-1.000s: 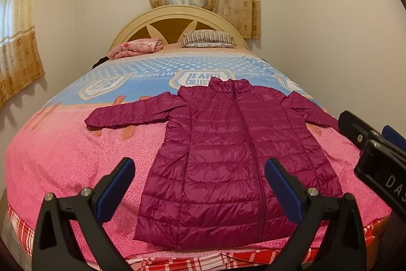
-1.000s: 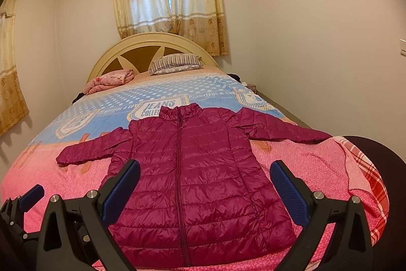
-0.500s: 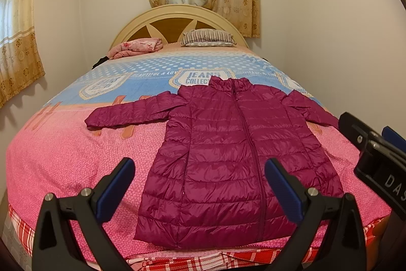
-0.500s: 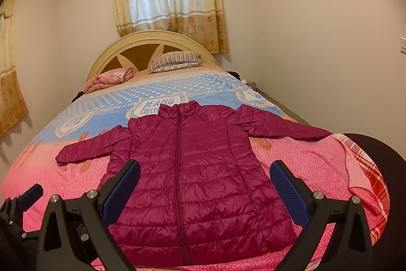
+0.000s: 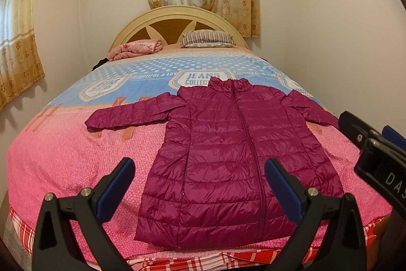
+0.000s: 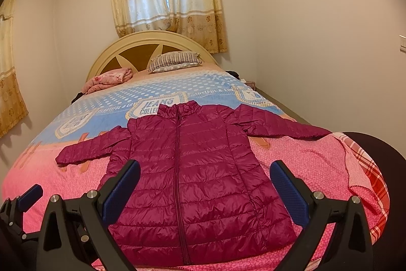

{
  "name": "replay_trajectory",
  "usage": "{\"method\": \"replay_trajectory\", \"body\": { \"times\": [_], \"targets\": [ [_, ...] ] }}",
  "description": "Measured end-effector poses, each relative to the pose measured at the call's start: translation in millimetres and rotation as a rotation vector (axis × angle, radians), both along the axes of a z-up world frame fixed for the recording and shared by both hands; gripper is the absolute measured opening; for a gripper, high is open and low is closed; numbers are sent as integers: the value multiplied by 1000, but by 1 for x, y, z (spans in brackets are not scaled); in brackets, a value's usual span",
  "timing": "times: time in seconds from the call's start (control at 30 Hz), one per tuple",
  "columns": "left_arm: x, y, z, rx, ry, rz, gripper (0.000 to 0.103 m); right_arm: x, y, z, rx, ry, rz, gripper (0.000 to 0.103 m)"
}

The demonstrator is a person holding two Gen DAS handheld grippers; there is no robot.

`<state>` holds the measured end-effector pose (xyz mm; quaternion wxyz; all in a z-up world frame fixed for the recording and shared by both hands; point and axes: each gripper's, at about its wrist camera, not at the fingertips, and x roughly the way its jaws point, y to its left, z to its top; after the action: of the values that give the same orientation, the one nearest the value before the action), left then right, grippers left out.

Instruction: Fold large clothes

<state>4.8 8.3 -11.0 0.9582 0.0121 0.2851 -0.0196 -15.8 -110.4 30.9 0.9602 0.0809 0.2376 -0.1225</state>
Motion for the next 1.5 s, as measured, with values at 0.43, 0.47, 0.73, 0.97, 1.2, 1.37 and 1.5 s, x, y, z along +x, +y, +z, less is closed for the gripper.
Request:
{"method": "replay_trajectory", "body": {
  "times": [0.43,0.47,0.73,0.97,1.2,1.37,1.5],
  "targets": [
    [0,-1,-1,2,4,-4,103,0,-1,-2,-1,6,-2,102],
    [0,-1,-1,2,6,-4,103,0,-2,-2,-1,8,-2,102],
    [11,0,-4,3,18,6,103,10,-1,-6,-4,28,-2,102],
    [27,-2,-5,12,14,4,103,25,-2,-9,-10,49,-2,102],
    [63,-2,-12,-9,30,-10,103,60,-15,-18,-18,81,-17,102],
    [107,12,-21,-104,86,-75,103,95,-51,-34,33,134,-30,102],
    [148,31,-31,-202,85,-93,103,111,-112,-44,51,151,-123,102]
  ]
}}
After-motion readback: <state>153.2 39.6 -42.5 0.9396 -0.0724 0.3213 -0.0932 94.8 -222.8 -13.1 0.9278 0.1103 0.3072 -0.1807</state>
